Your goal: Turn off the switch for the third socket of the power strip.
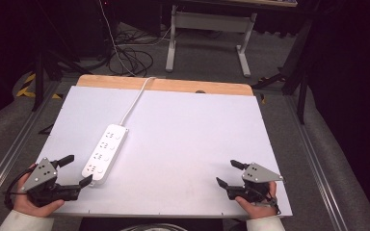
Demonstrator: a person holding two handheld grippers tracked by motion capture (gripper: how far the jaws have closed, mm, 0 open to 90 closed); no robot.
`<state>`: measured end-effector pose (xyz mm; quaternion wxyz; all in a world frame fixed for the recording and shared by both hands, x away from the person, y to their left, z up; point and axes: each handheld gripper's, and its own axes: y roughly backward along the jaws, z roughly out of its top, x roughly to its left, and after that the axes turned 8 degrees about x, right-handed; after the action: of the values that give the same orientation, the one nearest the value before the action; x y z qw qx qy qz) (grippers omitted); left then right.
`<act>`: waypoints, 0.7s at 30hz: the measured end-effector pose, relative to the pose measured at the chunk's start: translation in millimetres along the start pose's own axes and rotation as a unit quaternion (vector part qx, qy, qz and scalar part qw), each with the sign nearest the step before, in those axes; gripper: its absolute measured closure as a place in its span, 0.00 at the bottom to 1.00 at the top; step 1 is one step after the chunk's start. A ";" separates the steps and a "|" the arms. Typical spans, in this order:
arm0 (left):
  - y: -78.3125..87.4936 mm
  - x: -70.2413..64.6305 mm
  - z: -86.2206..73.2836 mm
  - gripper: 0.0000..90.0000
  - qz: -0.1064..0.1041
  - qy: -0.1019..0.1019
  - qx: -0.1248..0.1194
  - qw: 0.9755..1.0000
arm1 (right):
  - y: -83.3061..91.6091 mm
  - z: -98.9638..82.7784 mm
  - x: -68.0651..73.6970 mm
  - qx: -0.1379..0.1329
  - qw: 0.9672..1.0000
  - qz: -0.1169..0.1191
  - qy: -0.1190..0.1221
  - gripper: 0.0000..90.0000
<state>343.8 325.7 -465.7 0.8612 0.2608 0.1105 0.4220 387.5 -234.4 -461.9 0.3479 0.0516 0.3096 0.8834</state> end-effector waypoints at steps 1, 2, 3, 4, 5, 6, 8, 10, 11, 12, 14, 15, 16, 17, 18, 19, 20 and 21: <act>-0.9 0.6 -2.2 0.11 -0.003 0.002 0.002 1.000 | 0.0 -0.1 0.0 0.000 1.000 0.000 0.000 0.26; -2.0 1.1 -4.8 0.11 -0.006 0.006 0.008 1.000 | -0.1 -0.1 0.1 0.000 1.000 0.001 0.000 0.26; -2.4 1.8 -6.0 0.11 -0.006 0.006 0.011 1.000 | -0.1 -0.3 0.0 0.000 1.000 0.001 0.000 0.26; -2.8 2.4 -7.2 0.11 -0.007 0.011 0.011 1.000 | -0.1 -0.3 0.0 0.000 1.000 0.001 -0.001 0.26; -3.0 3.0 -8.0 0.11 -0.009 0.018 0.012 1.000 | -0.2 -0.4 -0.1 0.000 1.000 0.001 -0.001 0.26; -3.1 3.8 -8.5 0.11 -0.010 0.022 0.013 1.000 | -0.4 -0.4 0.0 0.000 1.000 0.001 -0.001 0.26; -4.4 4.1 -9.0 0.11 -0.013 0.031 0.019 0.999 | -0.6 -0.3 -0.1 0.001 1.000 0.001 0.000 0.26; -5.5 2.7 -8.1 0.11 -0.012 0.037 0.018 0.999 | -0.7 -0.1 0.1 0.001 1.000 0.001 0.000 0.26; -5.4 1.8 -7.0 0.12 -0.012 0.036 0.015 0.999 | -0.9 -0.1 0.1 0.001 1.000 0.001 0.000 0.26; -5.2 0.9 -6.0 0.12 -0.011 0.037 0.010 0.999 | -1.0 0.0 0.0 0.001 1.000 0.001 0.001 0.26; -4.3 -0.7 -4.4 0.12 -0.006 0.031 0.004 0.999 | -1.1 0.2 -0.1 0.002 1.000 0.001 0.001 0.26; -4.1 -1.7 -4.1 0.12 -0.002 0.031 0.002 1.000 | -1.1 0.3 0.0 0.002 1.000 0.001 0.002 0.26; -3.7 -1.9 -4.0 0.12 0.001 0.027 0.002 1.000 | -1.0 0.4 0.0 0.002 1.000 0.000 0.002 0.26; -3.5 -1.4 -4.1 0.12 0.006 0.023 0.001 1.000 | -0.9 0.3 0.1 0.001 1.000 0.001 0.002 0.26; -3.4 -1.2 -4.2 0.12 0.007 0.023 0.001 1.000 | -0.7 0.2 0.1 0.001 1.000 0.001 0.002 0.26; -3.2 -1.3 -4.2 0.12 0.006 0.024 0.000 1.000 | -0.3 0.1 0.1 0.001 1.000 0.001 0.001 0.26; -3.0 -1.5 -4.1 0.12 0.007 0.024 -0.002 1.000 | -0.1 0.0 0.1 0.001 1.000 0.001 0.001 0.26; -2.5 -1.8 -4.0 0.12 0.008 0.023 -0.003 1.000 | -0.1 -0.1 0.0 0.000 1.000 0.001 0.000 0.26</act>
<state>342.8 324.5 -470.5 0.8557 0.2490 0.1271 0.4354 387.6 -234.4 -462.1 0.3466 0.0520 0.3101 0.8838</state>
